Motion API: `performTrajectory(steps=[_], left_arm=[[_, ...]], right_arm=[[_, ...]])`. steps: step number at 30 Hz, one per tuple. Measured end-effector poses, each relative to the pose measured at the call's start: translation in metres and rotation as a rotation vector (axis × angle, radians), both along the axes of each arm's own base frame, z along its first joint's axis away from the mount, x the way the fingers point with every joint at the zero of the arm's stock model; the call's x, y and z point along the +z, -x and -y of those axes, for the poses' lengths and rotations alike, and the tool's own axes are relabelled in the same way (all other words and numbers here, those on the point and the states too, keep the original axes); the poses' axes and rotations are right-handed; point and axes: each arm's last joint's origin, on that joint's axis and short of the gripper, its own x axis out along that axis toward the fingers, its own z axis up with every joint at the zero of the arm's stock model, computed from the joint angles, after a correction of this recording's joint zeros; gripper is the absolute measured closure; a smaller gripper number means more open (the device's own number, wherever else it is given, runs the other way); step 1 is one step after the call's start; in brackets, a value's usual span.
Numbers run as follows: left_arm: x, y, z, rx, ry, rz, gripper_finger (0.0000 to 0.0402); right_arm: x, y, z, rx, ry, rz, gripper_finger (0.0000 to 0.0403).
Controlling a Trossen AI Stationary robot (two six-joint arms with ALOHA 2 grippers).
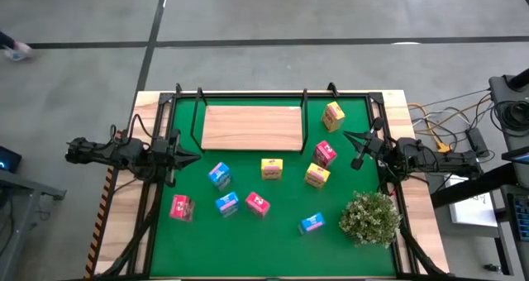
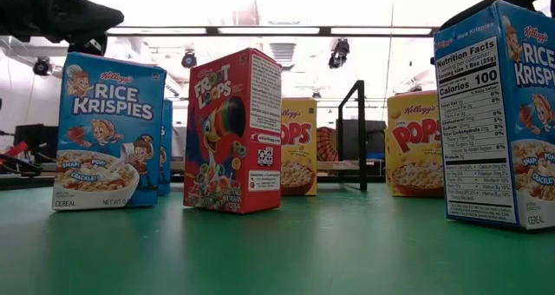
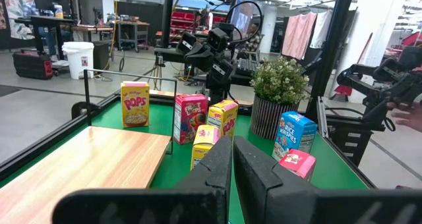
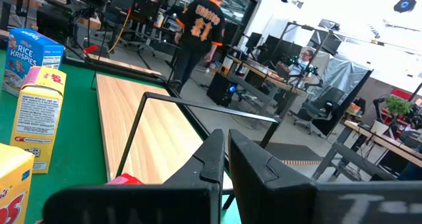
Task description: Stack cereal on shelf
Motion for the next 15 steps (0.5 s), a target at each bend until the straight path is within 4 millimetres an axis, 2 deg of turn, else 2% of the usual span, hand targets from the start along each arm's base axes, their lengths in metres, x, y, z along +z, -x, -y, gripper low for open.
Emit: performTrajectory(steps=[15], left_arm=[[0.0000,0.0000,0.0000,0.000,0.000,0.000,0.0402]], right_arm=[[0.0000,0.0000,0.0000,-0.001,0.006,-0.003,0.0390]])
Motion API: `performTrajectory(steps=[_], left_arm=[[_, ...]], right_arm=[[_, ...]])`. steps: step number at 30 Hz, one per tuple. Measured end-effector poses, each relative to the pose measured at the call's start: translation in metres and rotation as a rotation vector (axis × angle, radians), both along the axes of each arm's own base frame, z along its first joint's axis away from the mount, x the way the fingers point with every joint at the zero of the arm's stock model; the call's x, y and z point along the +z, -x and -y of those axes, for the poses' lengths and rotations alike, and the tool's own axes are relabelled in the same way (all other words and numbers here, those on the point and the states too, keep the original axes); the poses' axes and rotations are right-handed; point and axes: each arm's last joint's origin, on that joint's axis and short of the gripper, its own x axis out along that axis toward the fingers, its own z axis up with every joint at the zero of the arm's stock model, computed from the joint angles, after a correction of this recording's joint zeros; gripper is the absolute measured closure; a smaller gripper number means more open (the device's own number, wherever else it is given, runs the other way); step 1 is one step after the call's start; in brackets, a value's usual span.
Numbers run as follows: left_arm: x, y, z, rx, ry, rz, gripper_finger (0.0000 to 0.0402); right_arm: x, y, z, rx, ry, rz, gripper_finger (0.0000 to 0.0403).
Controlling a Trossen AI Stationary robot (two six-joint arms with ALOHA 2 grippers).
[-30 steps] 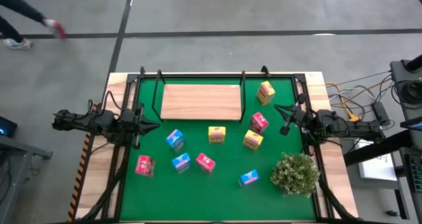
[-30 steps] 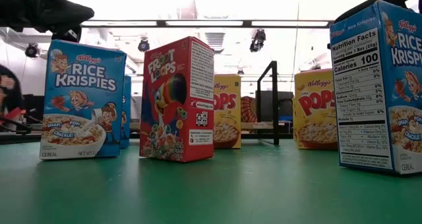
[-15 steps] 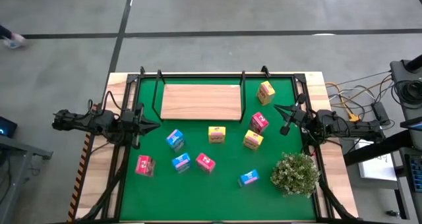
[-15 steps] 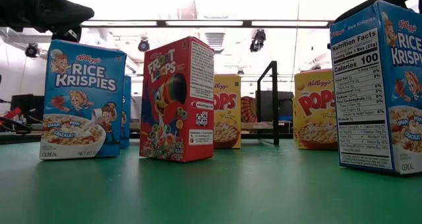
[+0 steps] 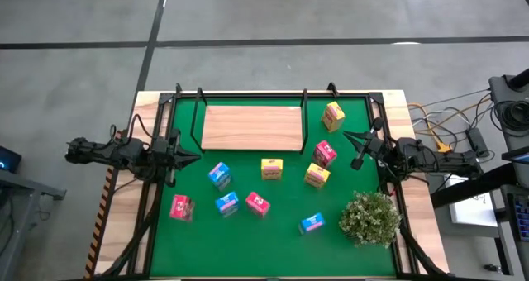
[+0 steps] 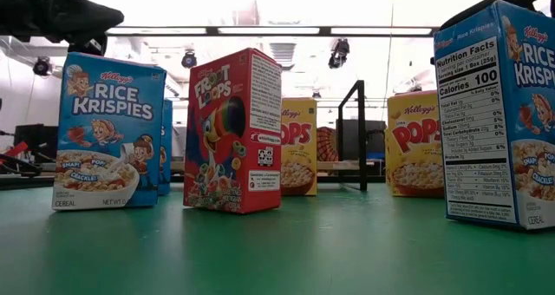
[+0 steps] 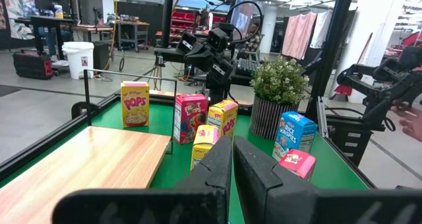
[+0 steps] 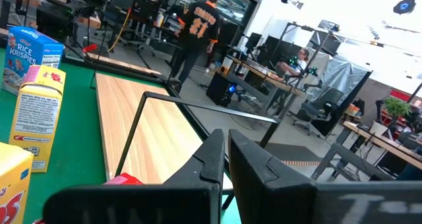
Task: Stack cereal on shelf
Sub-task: Put the bottom left yellow cereal box on the shelf
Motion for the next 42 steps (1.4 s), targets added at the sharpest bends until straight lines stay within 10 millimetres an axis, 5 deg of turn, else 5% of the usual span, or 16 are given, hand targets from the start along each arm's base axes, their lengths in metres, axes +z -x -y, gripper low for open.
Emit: performTrajectory(steps=[23,30,37,42], left_arm=[[0.000,0.000,0.000,0.000,0.000,0.000,0.0402],[0.000,0.000,0.000,0.000,0.000,0.000,0.0402],[0.002,0.000,0.000,0.003,-0.103,0.020,0.0402],[0.011,0.001,0.000,0.003,-0.016,0.113,0.0402]], right_arm=[[0.000,0.000,0.000,0.001,-0.001,0.005,0.0390],[0.016,0.001,-0.001,0.104,-0.440,0.387,0.0390],[0.043,0.002,-0.005,0.294,-0.359,0.616,0.0390],[0.062,-0.009,-0.005,0.291,-0.341,0.610,0.0390]])
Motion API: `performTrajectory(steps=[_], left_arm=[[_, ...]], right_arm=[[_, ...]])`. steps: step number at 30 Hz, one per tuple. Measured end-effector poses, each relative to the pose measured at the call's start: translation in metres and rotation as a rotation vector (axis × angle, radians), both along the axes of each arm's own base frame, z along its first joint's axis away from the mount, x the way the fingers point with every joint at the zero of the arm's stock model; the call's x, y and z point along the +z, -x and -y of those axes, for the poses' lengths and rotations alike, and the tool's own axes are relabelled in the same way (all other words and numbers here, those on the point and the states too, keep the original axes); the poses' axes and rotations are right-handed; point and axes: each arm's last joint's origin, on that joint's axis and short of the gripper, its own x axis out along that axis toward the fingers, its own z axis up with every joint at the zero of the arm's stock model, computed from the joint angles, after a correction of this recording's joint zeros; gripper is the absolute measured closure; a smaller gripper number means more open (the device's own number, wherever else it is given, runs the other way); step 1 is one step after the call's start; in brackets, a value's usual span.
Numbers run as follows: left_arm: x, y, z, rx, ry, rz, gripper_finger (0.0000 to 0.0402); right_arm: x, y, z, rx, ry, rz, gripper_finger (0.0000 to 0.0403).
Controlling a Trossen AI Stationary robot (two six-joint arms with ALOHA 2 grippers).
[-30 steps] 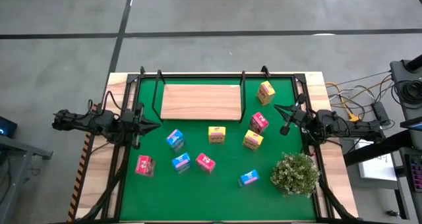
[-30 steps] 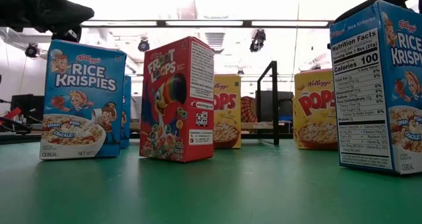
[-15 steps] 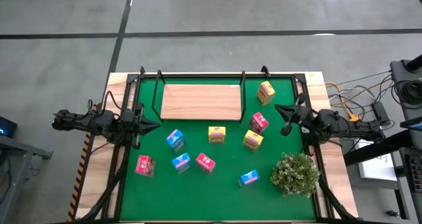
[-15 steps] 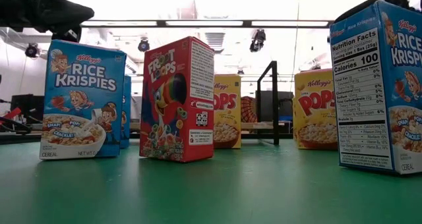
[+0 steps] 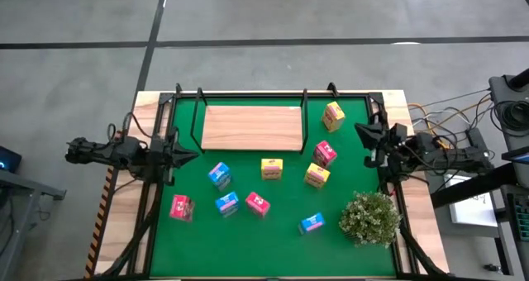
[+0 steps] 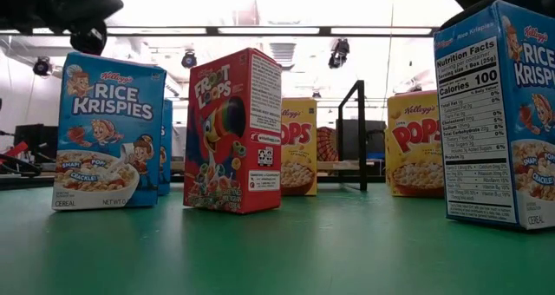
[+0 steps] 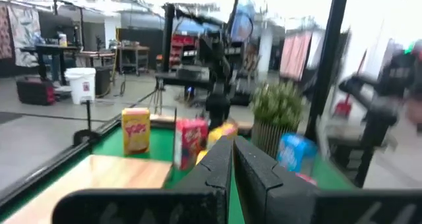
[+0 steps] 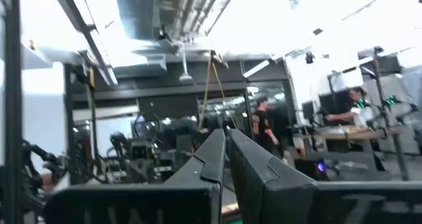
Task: Stack cereal on shelf
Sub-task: Put the bottom left yellow cereal box on the shelf
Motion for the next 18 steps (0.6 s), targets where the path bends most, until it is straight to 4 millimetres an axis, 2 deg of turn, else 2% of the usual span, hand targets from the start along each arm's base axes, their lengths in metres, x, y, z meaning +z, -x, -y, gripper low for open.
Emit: performTrajectory(steps=[3,7,9,13,16,18], left_arm=[[0.010,0.002,0.000,-0.001,0.030,0.106,0.0402],[0.026,0.007,-0.002,-0.004,0.076,0.283,0.0402],[0.032,0.010,-0.002,-0.017,0.126,0.350,0.0402],[0.036,0.010,0.000,-0.100,0.123,0.383,0.0402],[0.036,0.005,0.003,-0.152,0.088,0.389,0.0402],[0.038,-0.001,0.004,-0.148,0.074,0.392,0.0402]], right_arm=[[0.021,-0.012,0.000,0.006,-0.018,-0.020,0.0390],[0.044,-0.047,0.001,0.001,-0.012,-0.157,0.0390],[0.062,-0.056,0.001,0.007,-0.028,-0.203,0.0390],[0.093,-0.073,0.001,0.016,-0.064,-0.322,0.0390],[0.117,-0.081,0.001,0.016,-0.064,-0.347,0.0390],[0.125,-0.087,0.001,0.015,-0.058,-0.395,0.0390]])
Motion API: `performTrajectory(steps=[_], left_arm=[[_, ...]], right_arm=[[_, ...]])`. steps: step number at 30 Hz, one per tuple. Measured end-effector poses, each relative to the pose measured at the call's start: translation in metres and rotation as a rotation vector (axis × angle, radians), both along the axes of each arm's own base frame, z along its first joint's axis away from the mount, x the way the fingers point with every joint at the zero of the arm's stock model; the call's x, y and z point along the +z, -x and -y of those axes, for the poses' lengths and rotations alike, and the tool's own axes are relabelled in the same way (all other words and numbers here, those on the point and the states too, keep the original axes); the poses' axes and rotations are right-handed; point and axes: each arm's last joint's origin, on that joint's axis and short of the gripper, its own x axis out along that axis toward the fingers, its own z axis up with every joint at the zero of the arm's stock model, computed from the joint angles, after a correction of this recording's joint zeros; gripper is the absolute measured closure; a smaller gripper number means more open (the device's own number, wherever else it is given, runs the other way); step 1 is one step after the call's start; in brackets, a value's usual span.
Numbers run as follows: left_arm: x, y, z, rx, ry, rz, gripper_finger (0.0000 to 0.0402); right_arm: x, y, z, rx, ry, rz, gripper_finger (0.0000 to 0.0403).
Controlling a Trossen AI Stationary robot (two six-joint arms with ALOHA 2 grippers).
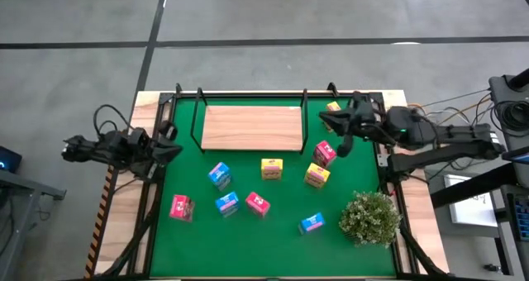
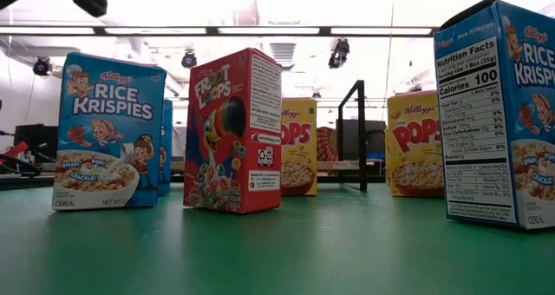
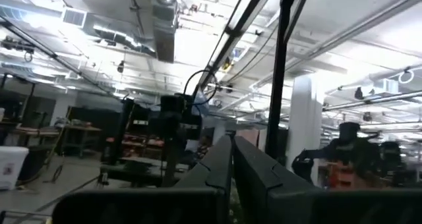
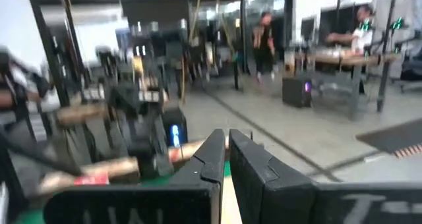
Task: Stack cereal on shelf
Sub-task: Put the bottom left yellow cereal box on the shelf
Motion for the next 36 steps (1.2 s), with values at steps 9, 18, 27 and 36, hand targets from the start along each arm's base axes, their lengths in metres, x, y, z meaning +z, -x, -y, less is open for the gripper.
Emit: performTrajectory(steps=[9,18,27,36], left_arm=[[0.003,-0.027,0.006,0.018,-0.047,-0.075,0.0402],[0.004,-0.031,0.006,0.030,-0.088,-0.140,0.0402],[-0.009,-0.033,0.007,0.042,-0.129,-0.271,0.0402],[-0.015,-0.039,0.008,0.012,-0.067,-0.339,0.0402]], right_arm=[[0.029,-0.022,0.000,0.008,0.062,-0.132,0.0390],[0.029,-0.058,-0.004,0.176,0.125,-0.302,0.0390],[0.019,-0.089,-0.004,0.202,0.116,-0.559,0.0390],[-0.007,-0.127,-0.004,0.243,0.225,-0.711,0.0390]])
